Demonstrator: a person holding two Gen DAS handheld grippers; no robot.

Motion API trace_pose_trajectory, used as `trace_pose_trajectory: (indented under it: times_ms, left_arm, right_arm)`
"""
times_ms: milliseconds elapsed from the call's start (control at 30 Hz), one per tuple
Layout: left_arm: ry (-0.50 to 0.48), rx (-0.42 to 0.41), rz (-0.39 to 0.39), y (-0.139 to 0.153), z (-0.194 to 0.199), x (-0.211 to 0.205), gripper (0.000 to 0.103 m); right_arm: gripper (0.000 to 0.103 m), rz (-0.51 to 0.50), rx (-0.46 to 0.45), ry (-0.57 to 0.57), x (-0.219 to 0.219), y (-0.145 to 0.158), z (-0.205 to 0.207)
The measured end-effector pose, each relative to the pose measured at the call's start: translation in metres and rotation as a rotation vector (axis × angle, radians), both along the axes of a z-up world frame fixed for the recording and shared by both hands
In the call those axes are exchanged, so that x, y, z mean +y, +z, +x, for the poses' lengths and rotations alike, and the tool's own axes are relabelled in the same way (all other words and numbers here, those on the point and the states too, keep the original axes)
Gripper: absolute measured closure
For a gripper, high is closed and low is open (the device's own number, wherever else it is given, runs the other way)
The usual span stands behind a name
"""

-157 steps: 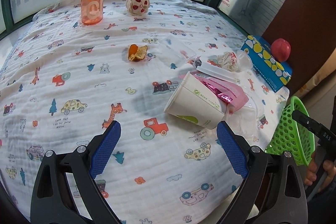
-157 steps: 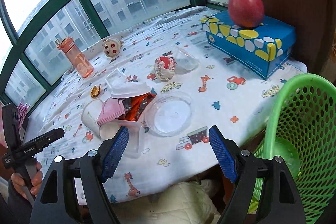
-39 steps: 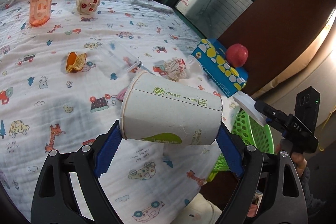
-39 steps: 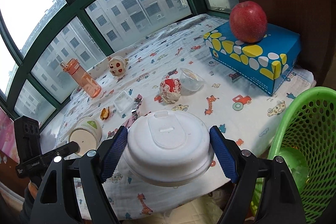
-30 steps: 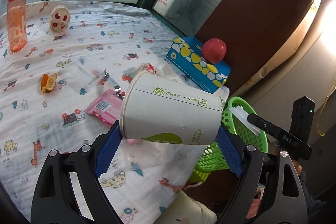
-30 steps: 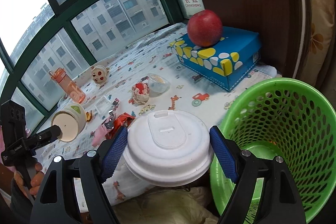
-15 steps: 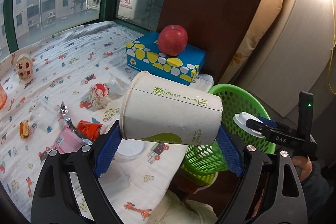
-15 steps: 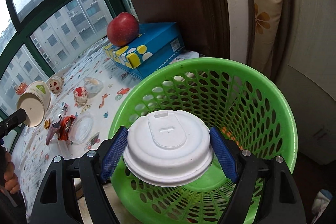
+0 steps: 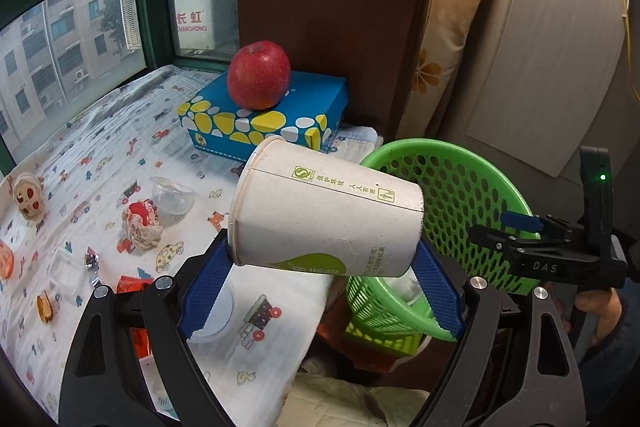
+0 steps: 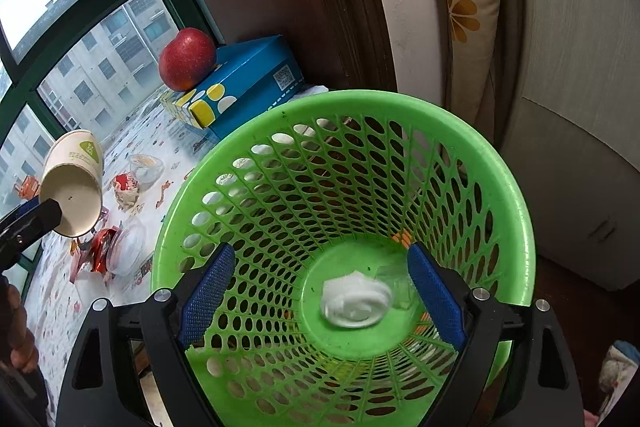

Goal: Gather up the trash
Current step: 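Carry the lid and paper cup to the green basket and release both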

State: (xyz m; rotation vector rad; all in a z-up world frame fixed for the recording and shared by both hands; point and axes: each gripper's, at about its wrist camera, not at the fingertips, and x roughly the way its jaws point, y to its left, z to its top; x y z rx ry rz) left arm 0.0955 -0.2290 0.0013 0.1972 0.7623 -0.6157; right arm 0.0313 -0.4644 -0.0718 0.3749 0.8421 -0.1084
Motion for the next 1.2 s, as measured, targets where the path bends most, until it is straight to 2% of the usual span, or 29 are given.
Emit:
trace_pose_trajectory:
  times_ms: [267, 600, 700, 767, 900, 1200]
  left_arm:
    - [-0.056, -0.007, 0.096, -0.023, -0.005, -0.043, 0.018]
    - [-0.114, -0.059, 0.221, -0.047, -0.020, -0.083, 0.017]
    - [-0.116, -0.044, 0.212, -0.049, -0.020, -0.085, 0.017]
    - [-0.113, -0.040, 0.200, -0.048, -0.020, -0.083, 0.012]
    - [-0.107, -0.043, 0.161, -0.042, -0.022, -0.077, 0.009]
    - [-0.059, -0.058, 0.111, -0.024, -0.025, -0.050, 0.009]
  right_arm:
    - [0.018, 0.003, -0.050, -0.045, -0.017, 0.017, -0.027]
    - [0.018, 0.048, -0.069, -0.084, -0.027, 0.016, -0.043]
    - [0.018, 0.057, -0.072, -0.084, -0.028, 0.015, -0.045]
    - [0.018, 0.061, -0.074, -0.085, -0.028, 0.015, -0.047]
    - [0.018, 0.068, -0.076, -0.086, -0.025, 0.014, -0.047]
    - [0.018, 0.061, -0.090, -0.058, -0.011, 0.023, -0.044]
